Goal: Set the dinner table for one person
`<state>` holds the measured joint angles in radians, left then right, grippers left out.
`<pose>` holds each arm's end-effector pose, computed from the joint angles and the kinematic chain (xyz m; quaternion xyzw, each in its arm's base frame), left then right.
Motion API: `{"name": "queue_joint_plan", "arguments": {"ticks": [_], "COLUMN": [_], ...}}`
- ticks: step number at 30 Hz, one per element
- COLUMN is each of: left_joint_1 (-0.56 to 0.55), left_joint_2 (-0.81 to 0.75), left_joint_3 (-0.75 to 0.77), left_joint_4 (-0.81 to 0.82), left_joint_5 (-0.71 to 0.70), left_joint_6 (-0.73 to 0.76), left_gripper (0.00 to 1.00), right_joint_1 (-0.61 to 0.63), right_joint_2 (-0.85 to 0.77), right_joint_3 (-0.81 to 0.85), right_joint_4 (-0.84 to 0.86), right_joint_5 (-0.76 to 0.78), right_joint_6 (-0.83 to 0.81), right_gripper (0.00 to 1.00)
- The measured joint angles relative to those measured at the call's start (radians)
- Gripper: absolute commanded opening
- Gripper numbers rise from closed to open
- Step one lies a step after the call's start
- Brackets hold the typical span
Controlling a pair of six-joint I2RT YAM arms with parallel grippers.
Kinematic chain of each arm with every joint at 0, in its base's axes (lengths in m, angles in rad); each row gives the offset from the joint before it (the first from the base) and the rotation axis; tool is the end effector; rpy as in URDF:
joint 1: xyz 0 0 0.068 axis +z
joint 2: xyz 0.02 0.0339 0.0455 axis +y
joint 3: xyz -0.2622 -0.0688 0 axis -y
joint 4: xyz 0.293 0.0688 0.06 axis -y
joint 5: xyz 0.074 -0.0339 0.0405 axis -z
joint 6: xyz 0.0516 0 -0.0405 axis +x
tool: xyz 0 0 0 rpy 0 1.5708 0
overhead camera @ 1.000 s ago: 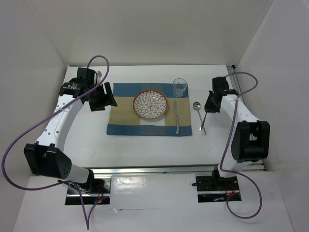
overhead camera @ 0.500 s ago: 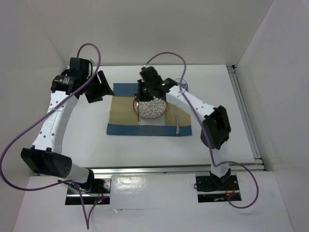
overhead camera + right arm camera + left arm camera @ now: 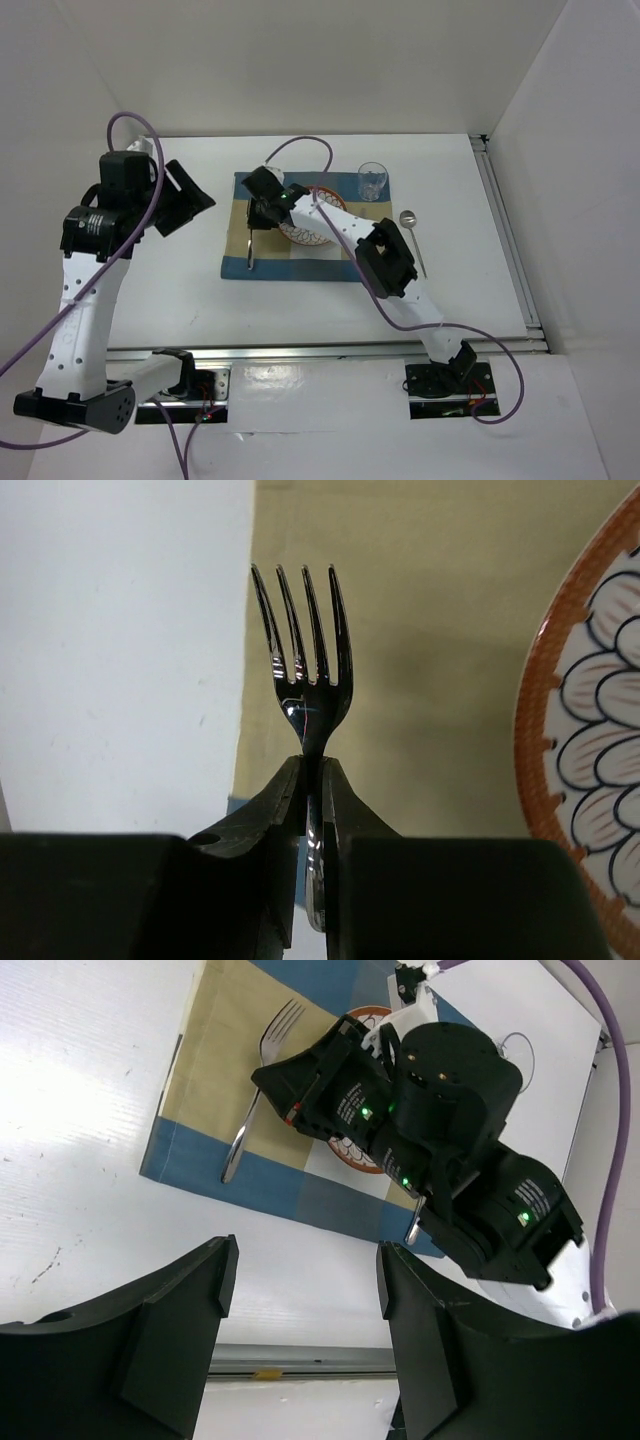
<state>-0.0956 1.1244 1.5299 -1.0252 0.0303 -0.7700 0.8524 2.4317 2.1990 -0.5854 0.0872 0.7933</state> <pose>0.2533 -0.0259 0.4478 -0.2876 0.8412 -0.2042 0.4099 0.4006 0.4514 0.1837 -0.0114 0.9292 0.2416 0.2794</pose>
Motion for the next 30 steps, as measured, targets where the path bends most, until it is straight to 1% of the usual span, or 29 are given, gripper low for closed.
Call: {"name": "queue_joint_plan", "arguments": {"ticks": [5, 6, 7, 8, 9, 11, 12, 14, 19, 21, 24, 26, 27, 30], "left_joint_1": [0.001, 0.001, 0.001, 0.001, 0.001, 0.001, 0.001, 0.001, 0.001, 0.001, 0.001, 0.001, 0.001, 0.001], "left_joint_2": [0.032, 0.045, 0.053, 0.058, 0.059, 0.056, 0.054, 0.049, 0.05, 0.05, 0.05, 0.041, 0.036, 0.007], "left_joint_3": [0.01, 0.01, 0.01, 0.008, 0.004, 0.001, -0.003, -0.015, -0.019, -0.018, -0.011, -0.009, -0.009, -0.011], "left_joint_4": [-0.001, -0.003, -0.003, -0.001, 0.0, -0.001, 0.005, 0.011, 0.015, 0.019, 0.024, 0.037, 0.044, 0.063], "left_joint_5": [0.001, 0.001, 0.002, 0.003, 0.006, 0.011, 0.015, 0.022, 0.045, 0.053, 0.05, 0.043, 0.04, 0.033], "left_joint_6": [0.006, 0.006, 0.007, 0.008, 0.01, 0.012, 0.015, 0.025, 0.05, 0.064, 0.083, 0.088, 0.089, 0.09], "left_gripper": [0.74, 0.74, 0.74, 0.74, 0.74, 0.74, 0.74, 0.74, 0.74, 0.74, 0.76, 0.76, 0.76, 0.77], "right_joint_1": [-0.021, -0.025, -0.029, -0.032, -0.034, -0.041, -0.043, -0.044, -0.042, -0.041, -0.04, -0.045, -0.047, -0.072], "right_joint_2": [0.068, 0.083, 0.096, 0.106, 0.112, 0.12, 0.121, 0.121, 0.094, 0.043, -0.105, -0.248, -0.318, -0.56], "right_joint_3": [0.048, 0.06, 0.067, 0.07, 0.072, 0.073, 0.073, 0.073, 0.064, 0.033, -0.066, -0.151, -0.198, -0.38], "right_joint_4": [0.01, 0.012, 0.018, 0.02, 0.021, 0.025, 0.027, 0.038, 0.064, 0.068, 0.077, 0.086, 0.084, 0.07], "right_joint_5": [0.012, 0.011, 0.011, 0.011, 0.01, 0.003, 0.002, -0.003, -0.019, -0.02, -0.002, 0.034, 0.056, 0.14], "right_joint_6": [0.024, 0.026, 0.028, 0.029, 0.032, 0.032, 0.033, 0.03, 0.01, -0.009, -0.051, -0.086, -0.102, -0.142], "right_gripper": [0.0, 0.05, 0.13, 0.22, 0.37, 0.42, 0.48, 0.51, 0.51, 0.51, 0.51, 0.57, 0.64, 0.71]}}
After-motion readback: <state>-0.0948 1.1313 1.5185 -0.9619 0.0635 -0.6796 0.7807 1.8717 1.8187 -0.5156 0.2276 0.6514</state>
